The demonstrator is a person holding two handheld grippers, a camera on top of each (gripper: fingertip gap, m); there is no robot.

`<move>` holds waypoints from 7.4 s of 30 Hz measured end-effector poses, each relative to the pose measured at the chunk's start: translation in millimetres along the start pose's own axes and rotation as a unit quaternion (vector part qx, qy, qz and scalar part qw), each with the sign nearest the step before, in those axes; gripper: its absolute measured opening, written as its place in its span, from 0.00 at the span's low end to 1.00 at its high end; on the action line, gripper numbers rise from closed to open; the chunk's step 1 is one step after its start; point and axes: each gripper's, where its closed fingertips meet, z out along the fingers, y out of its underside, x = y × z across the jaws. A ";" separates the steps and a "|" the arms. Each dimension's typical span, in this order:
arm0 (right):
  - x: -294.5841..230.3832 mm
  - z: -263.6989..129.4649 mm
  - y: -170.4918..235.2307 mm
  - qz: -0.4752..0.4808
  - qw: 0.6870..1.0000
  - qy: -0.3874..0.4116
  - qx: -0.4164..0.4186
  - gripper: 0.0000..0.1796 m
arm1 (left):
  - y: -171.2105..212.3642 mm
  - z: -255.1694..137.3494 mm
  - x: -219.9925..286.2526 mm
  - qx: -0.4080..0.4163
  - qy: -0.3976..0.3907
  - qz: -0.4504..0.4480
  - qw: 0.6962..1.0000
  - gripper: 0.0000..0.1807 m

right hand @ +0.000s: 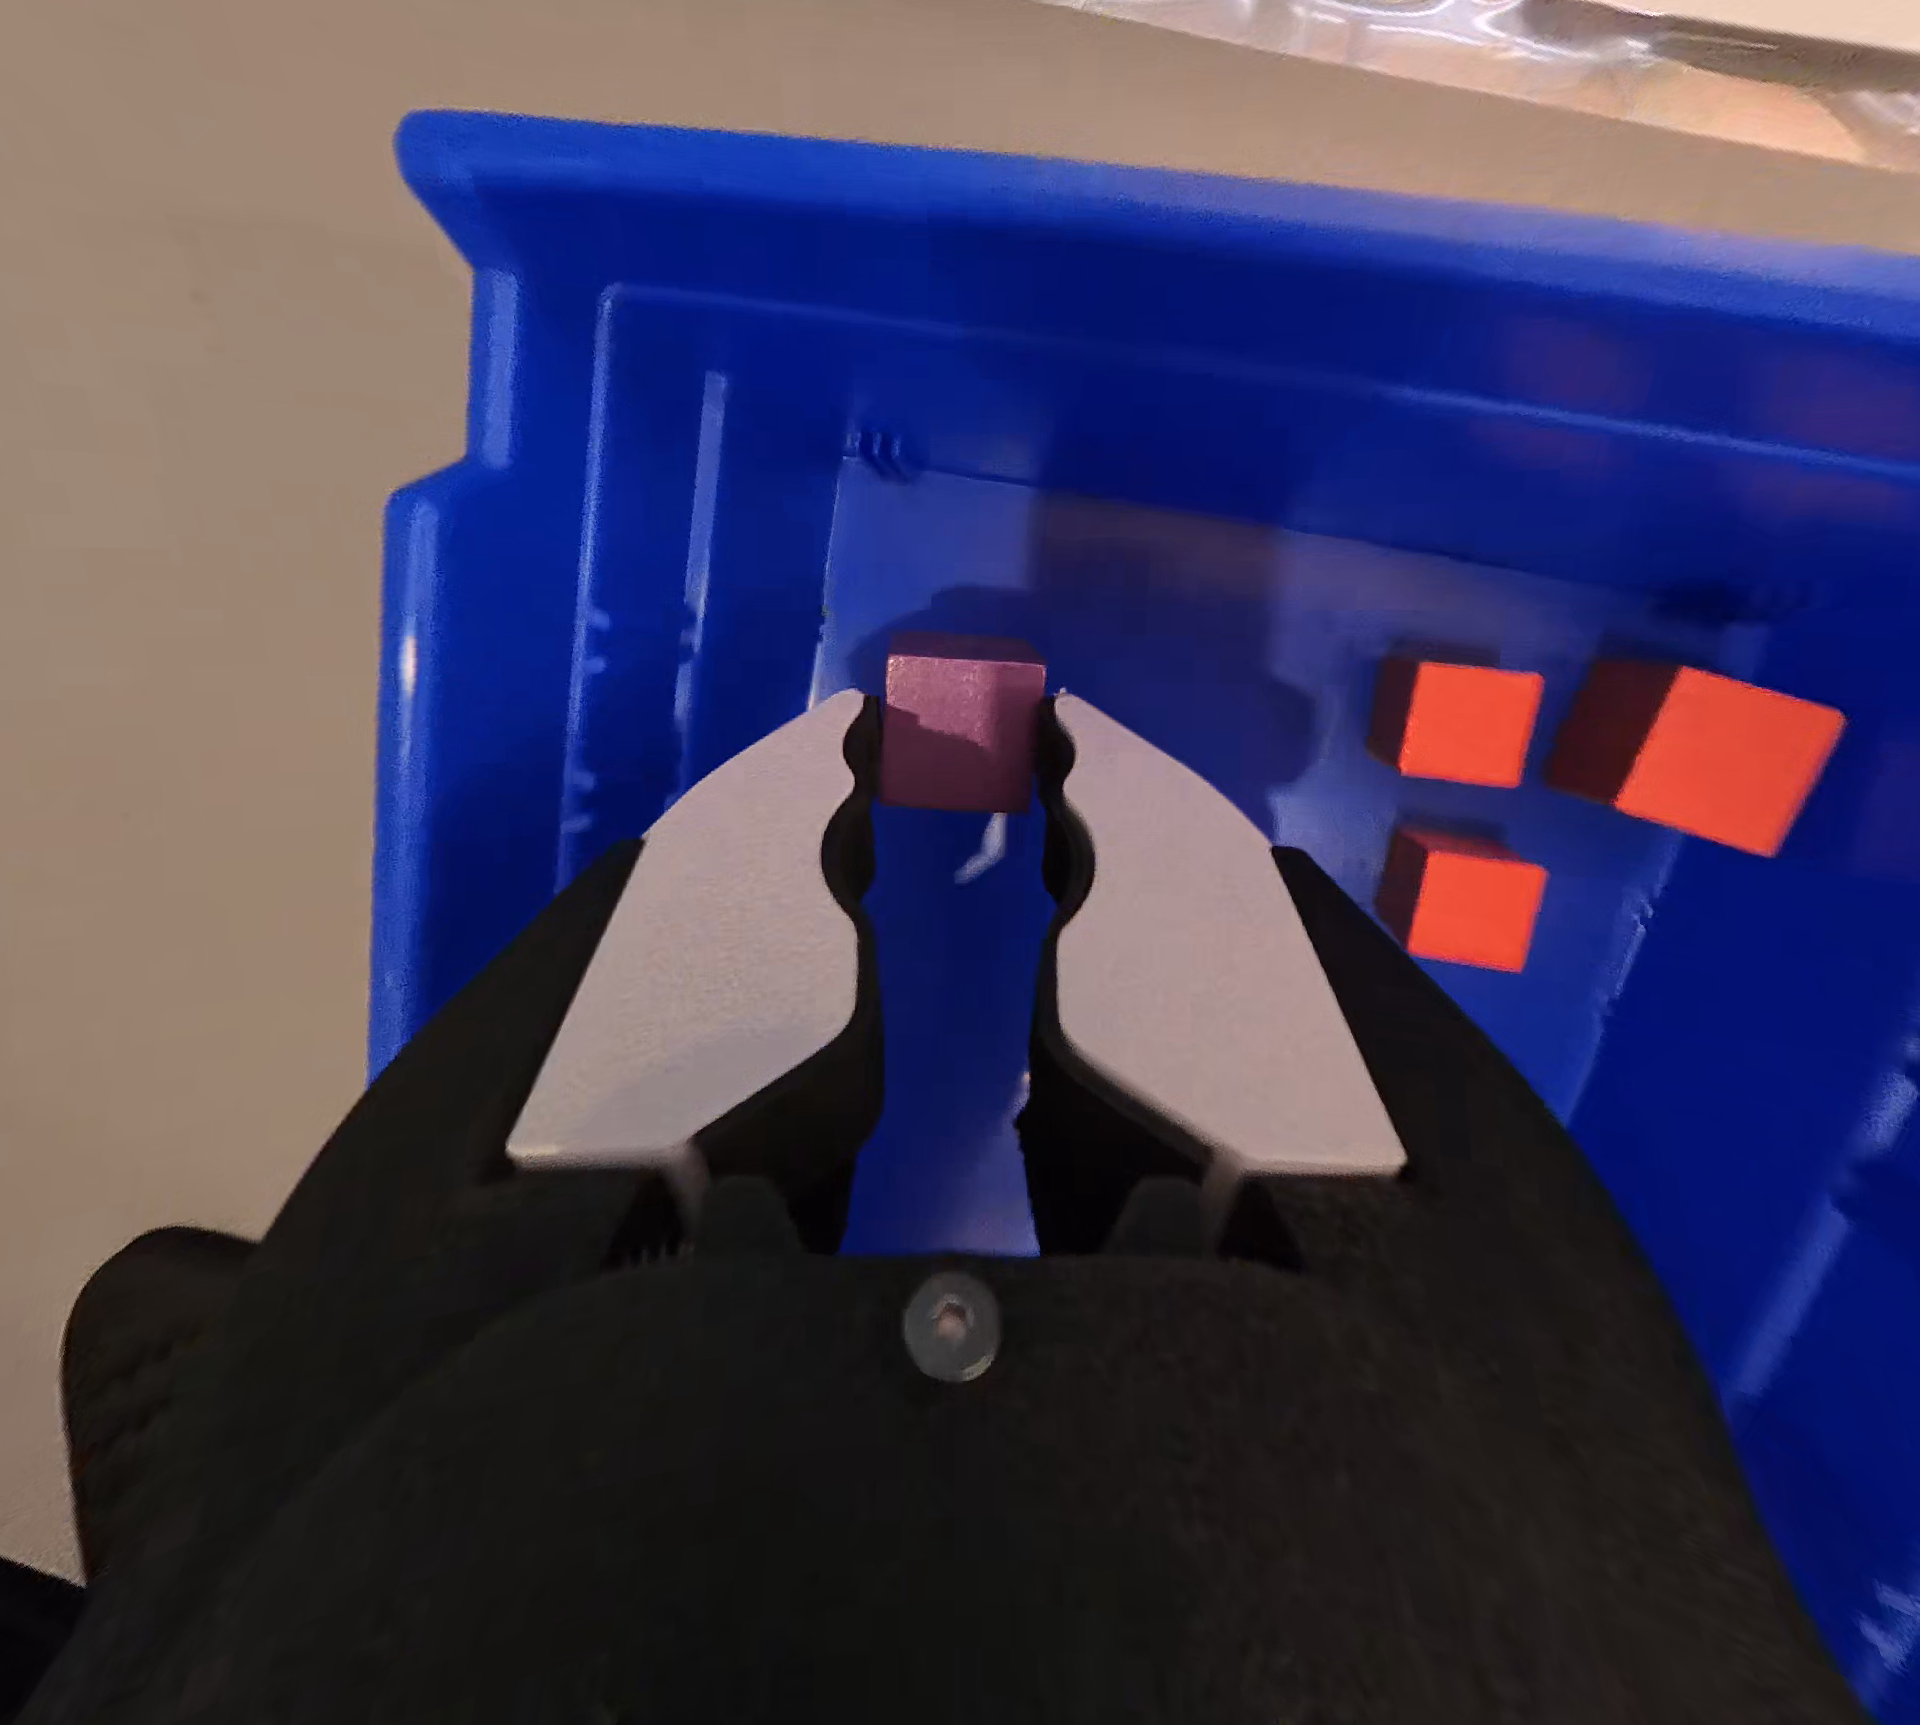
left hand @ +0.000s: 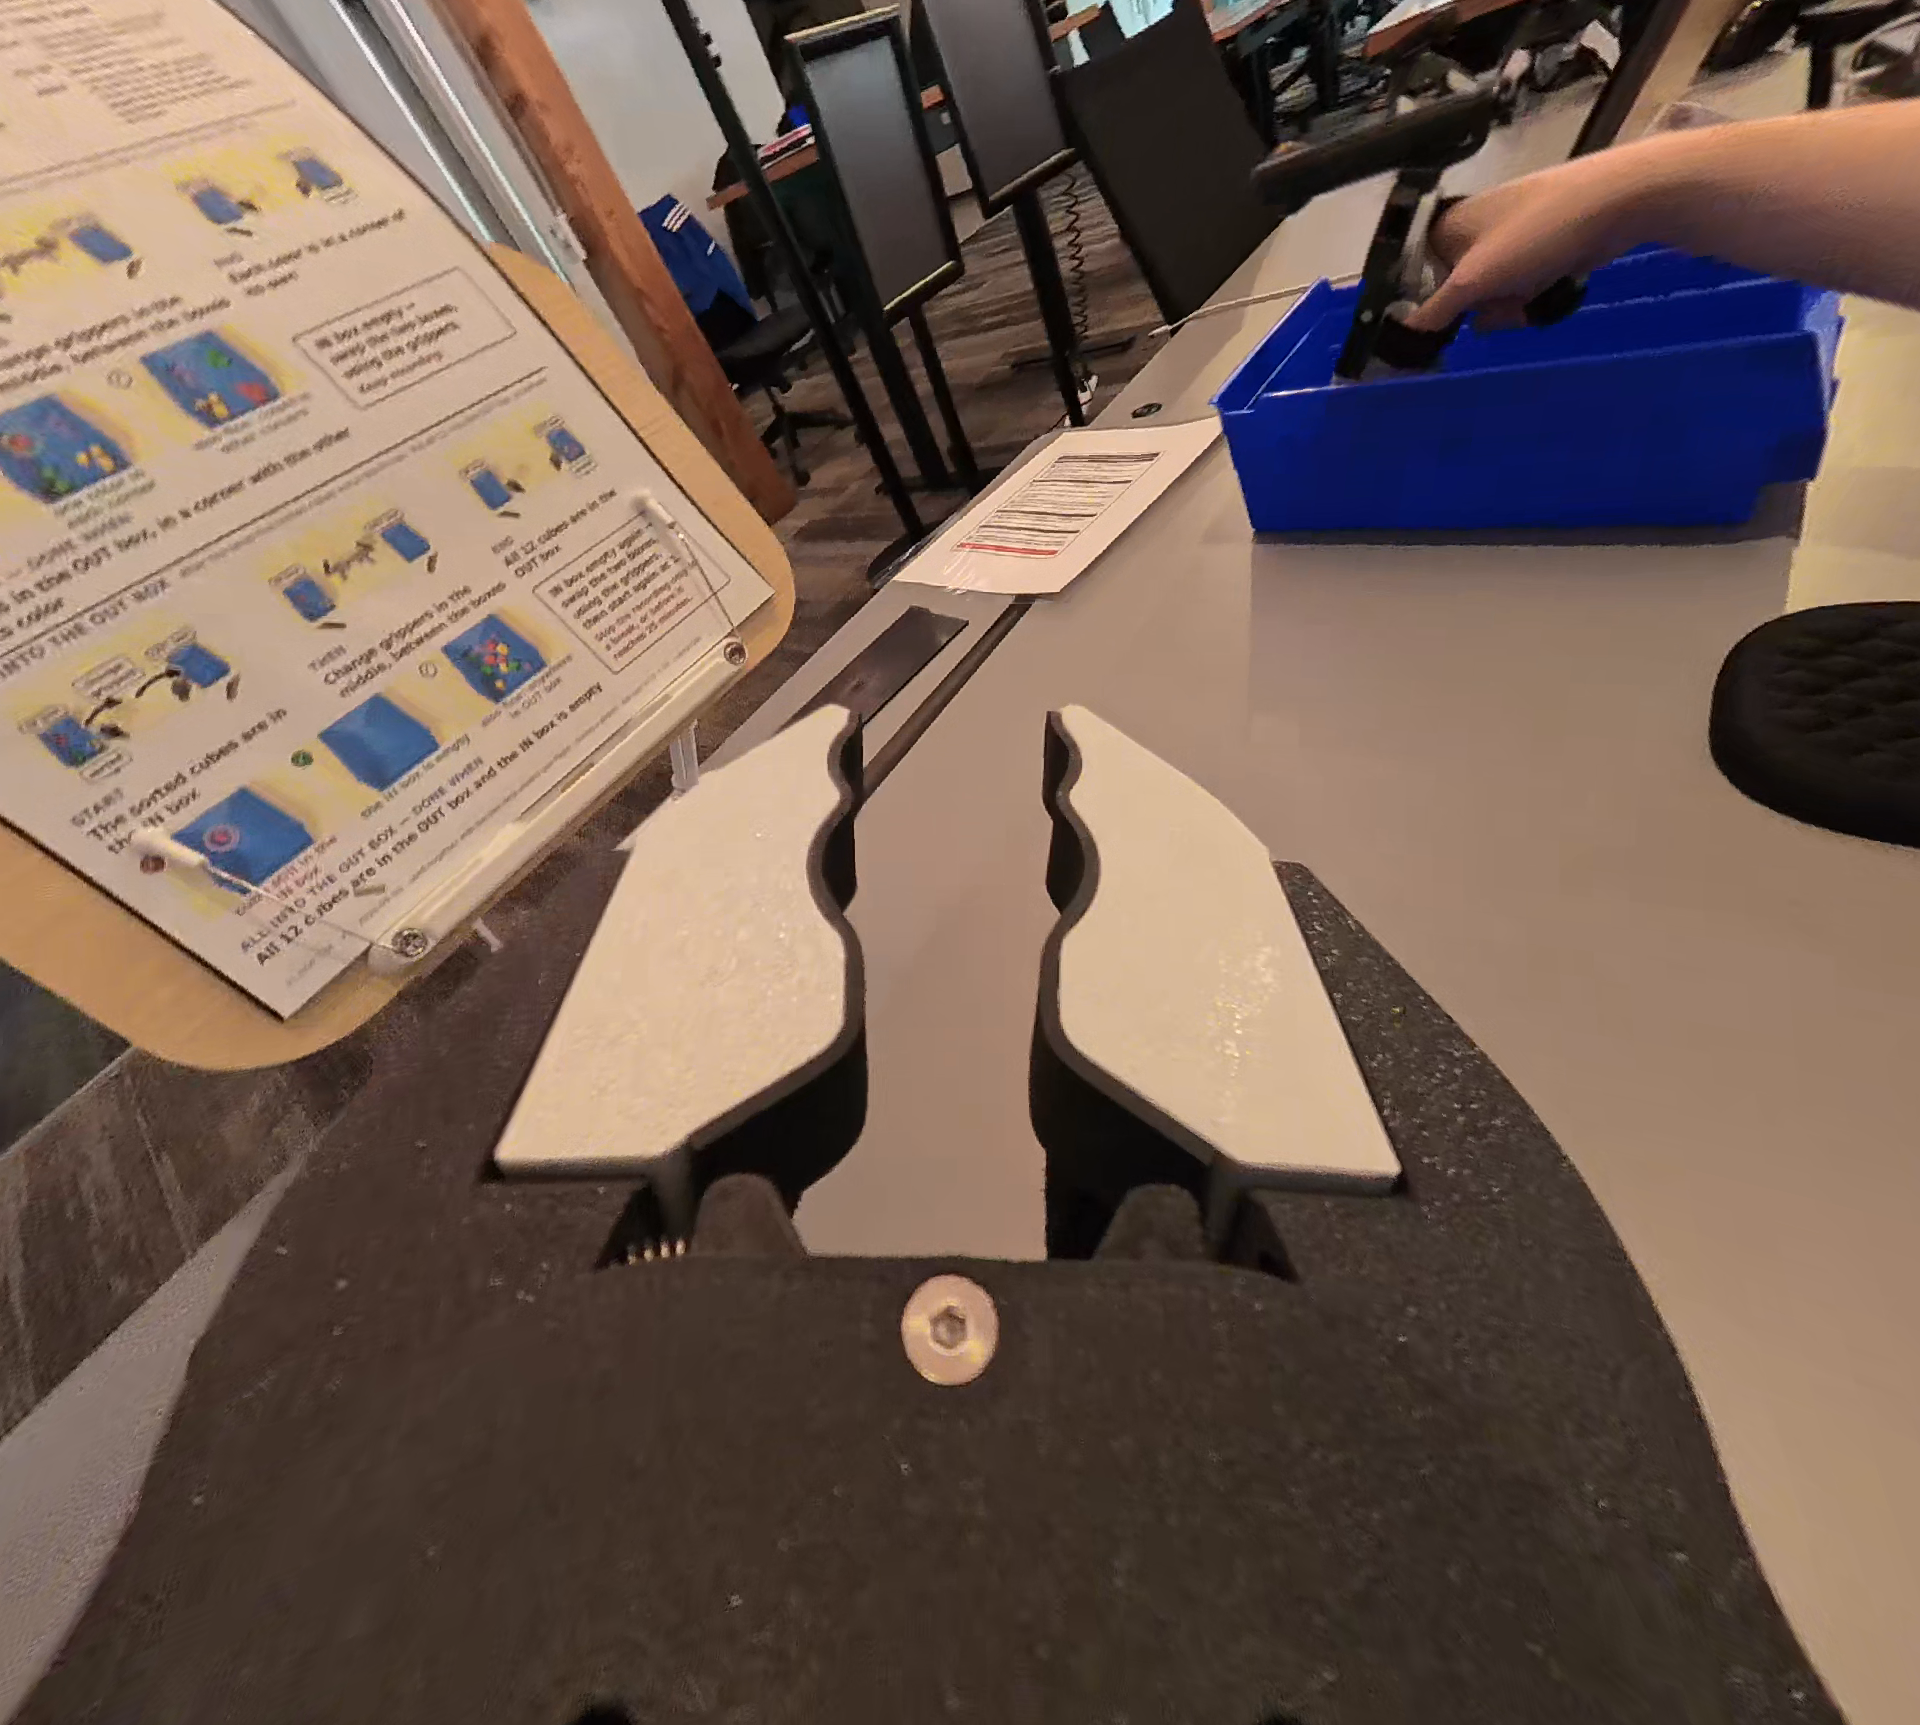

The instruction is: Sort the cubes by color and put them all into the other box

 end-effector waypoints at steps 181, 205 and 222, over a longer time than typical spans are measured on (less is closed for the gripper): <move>-246.5 -175.7 -38.9 -0.175 0.920 -0.158 0.314 0.22 | 202.2 -306.8 -124.6 -0.560 -0.215 -0.152 0.786 0.18; -238.6 -153.5 -28.4 -0.149 0.936 -0.156 0.277 0.23 | 320.8 -325.8 -117.0 -0.616 -0.176 -0.273 0.717 0.23; -268.1 -161.4 -28.6 -0.184 0.919 -0.197 0.287 0.22 | 152.0 -276.2 -136.7 -0.332 -0.204 -0.112 0.914 0.12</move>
